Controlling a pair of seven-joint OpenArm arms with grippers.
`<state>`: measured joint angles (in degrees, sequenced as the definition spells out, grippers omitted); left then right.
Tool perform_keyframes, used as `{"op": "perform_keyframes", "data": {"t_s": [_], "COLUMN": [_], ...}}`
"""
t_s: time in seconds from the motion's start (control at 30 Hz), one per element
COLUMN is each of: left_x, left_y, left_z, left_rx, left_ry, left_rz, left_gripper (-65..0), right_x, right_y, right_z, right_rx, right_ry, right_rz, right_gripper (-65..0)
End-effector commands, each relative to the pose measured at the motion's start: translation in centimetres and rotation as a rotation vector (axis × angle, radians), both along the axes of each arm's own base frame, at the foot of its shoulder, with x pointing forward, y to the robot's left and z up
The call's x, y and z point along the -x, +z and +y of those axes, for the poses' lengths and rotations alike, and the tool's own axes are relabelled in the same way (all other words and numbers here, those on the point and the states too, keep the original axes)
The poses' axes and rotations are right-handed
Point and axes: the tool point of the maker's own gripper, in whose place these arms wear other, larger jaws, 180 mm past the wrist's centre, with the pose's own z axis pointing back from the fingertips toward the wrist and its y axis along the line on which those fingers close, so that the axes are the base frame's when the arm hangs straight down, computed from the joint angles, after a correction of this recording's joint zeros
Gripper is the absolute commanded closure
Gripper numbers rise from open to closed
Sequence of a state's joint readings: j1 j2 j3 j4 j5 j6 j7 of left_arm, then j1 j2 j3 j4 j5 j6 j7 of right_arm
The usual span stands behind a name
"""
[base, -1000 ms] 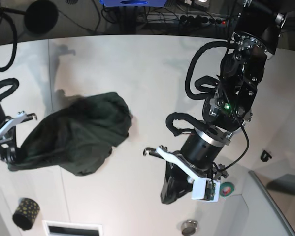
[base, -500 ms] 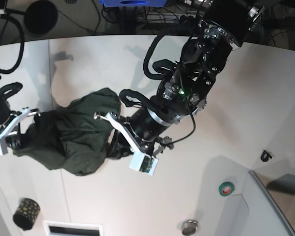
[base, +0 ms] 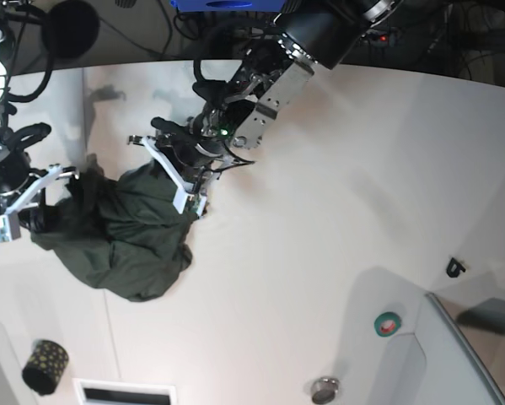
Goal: Layout the t-shirt on the table in an organized manner, then fold the t-shirt properly
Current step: 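Lift the t-shirt with both grippers and pull the grippers apart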
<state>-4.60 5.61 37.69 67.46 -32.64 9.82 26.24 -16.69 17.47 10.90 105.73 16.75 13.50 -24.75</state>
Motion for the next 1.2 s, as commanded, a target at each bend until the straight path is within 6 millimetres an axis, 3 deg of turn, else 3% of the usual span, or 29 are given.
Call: {"op": "perform_keyframes", "data": {"t_s": [0.0,0.13,0.23,0.3,0.47,0.57,0.7,0.77,0.9,1.03,1.17], "left_x": [-1.0,-1.4,-1.3,-1.2,-2.0,-2.4,-1.5,-1.3,0.3,-0.2,-1.6], "left_y": [1.2,2.0,3.8,3.9,3.9,3.5,4.0,4.5,2.7,0.3,0.9], "left_z": [-1.1,-1.1,-2.6,-2.2,-0.8,0.3,-1.4,-2.6,-3.9,-2.8,-3.1], "left_rx": [0.065,0.192,0.311,0.318,0.092,-0.202,-0.44,-0.499,-0.605,-0.678,-0.668], "left_ry": [0.026,0.048,-0.018,-0.046,-0.166,-0.265,-0.432,-0.486,-0.606,-0.647,-0.64], "left_rz": [-0.027,-0.026,-0.033,-0.054,-0.238,-0.339,-0.469,-0.537,-0.584,-0.561,-0.615], "left_gripper": [-21.2,-37.5,-39.2,-39.2,-39.2,-39.3,-39.5,-39.5,-39.2,-39.2,-39.0], "right_x": [-0.7,-0.4,-0.2,-0.2,-0.2,-0.2,-0.2,-0.1,-0.1,-0.1,-0.1], "right_y": [1.7,1.2,1.2,1.2,1.5,1.7,1.6,1.5,1.5,1.5,1.4], "right_z": [-0.3,-0.3,-0.3,-0.3,-1.7,-2.0,-2.1,-1.9,-1.7,-1.9,-1.8], "right_rx": [0.008,0.008,0.008,0.008,0.019,0.023,0.022,0.019,0.015,0.016,0.015], "right_ry": [0.005,0.003,0.004,0.004,-0.03,-0.04,-0.04,-0.04,-0.037,-0.041,-0.04], "right_rz": [-0.057,-0.042,-0.041,-0.041,-0.048,-0.05,-0.049,-0.048,-0.047,-0.047,-0.046], "right_gripper": [-0.8,-0.8,-0.8,-0.8,-0.8,-0.8,-0.8,-0.8,-0.8,-0.8,-0.8]}}
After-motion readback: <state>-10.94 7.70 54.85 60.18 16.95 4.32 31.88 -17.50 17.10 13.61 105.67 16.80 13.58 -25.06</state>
